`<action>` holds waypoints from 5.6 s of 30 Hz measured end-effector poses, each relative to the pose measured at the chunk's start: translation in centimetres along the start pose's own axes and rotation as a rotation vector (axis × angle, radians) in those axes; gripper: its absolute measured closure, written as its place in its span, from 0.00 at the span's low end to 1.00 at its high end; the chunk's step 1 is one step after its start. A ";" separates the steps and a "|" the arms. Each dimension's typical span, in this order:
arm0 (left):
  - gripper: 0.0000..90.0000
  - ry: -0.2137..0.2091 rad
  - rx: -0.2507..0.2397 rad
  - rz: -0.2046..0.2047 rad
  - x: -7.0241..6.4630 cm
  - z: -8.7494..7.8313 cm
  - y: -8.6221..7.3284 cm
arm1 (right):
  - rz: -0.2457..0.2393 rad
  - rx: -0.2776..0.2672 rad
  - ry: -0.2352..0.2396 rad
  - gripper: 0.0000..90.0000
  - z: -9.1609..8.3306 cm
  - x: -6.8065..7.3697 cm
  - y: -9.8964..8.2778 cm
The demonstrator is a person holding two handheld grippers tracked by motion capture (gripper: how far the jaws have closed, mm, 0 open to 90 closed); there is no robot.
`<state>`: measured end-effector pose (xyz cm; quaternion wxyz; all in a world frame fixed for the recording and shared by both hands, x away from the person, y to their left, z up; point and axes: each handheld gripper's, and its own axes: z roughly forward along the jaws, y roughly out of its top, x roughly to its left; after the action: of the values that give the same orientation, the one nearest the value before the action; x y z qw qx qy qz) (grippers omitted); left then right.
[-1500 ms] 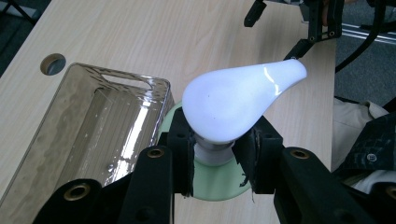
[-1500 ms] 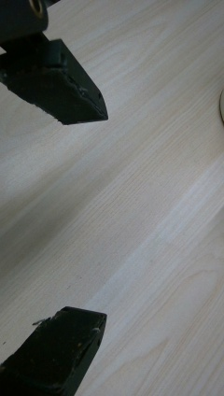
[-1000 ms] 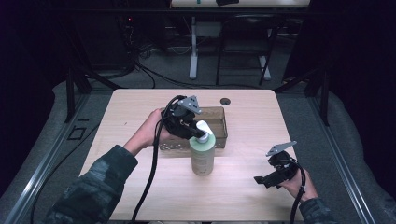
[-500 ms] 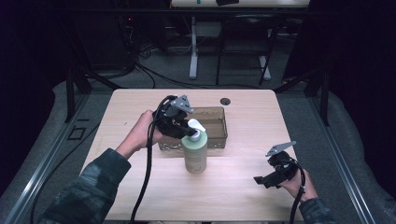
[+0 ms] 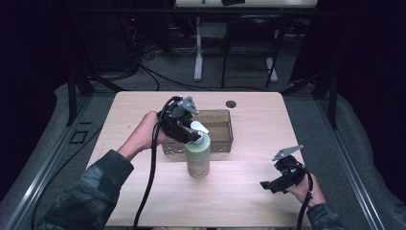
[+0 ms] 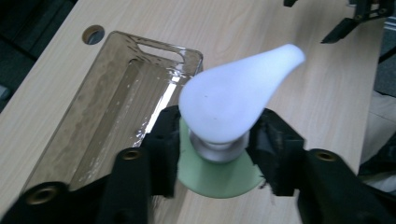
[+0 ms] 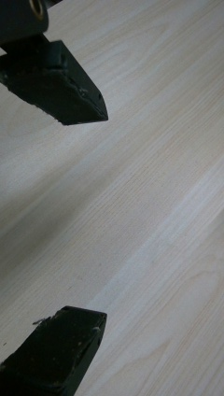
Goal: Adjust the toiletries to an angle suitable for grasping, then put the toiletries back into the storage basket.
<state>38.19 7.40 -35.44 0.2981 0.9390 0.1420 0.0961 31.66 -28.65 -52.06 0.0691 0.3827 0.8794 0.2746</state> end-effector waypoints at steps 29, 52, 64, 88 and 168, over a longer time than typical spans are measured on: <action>0.69 -0.023 0.011 0.072 -0.3 -0.2 1.3 | 0.007 -0.003 -0.002 0.05 -0.1 -0.1 0.0; 0.69 0.033 0.076 0.004 0.3 -1.5 0.2 | 0.005 0.001 -0.008 0.05 -0.1 -0.1 0.0; 0.69 0.073 0.094 -0.048 1.2 -2.8 -1.6 | 0.001 0.002 -0.012 0.05 0.0 -0.1 0.0; 0.69 0.189 0.147 -0.250 2.8 -5.8 -5.8 | 0.007 0.007 -0.013 0.05 0.1 0.0 0.0; 0.69 0.156 0.045 -0.250 3.4 -6.3 -6.1 | -0.009 0.015 -0.052 0.00 0.3 -0.3 -0.4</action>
<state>38.46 16.63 -33.59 0.2746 0.9102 0.2826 0.1275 31.71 -28.93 -52.51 0.0901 0.3860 0.8812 0.2576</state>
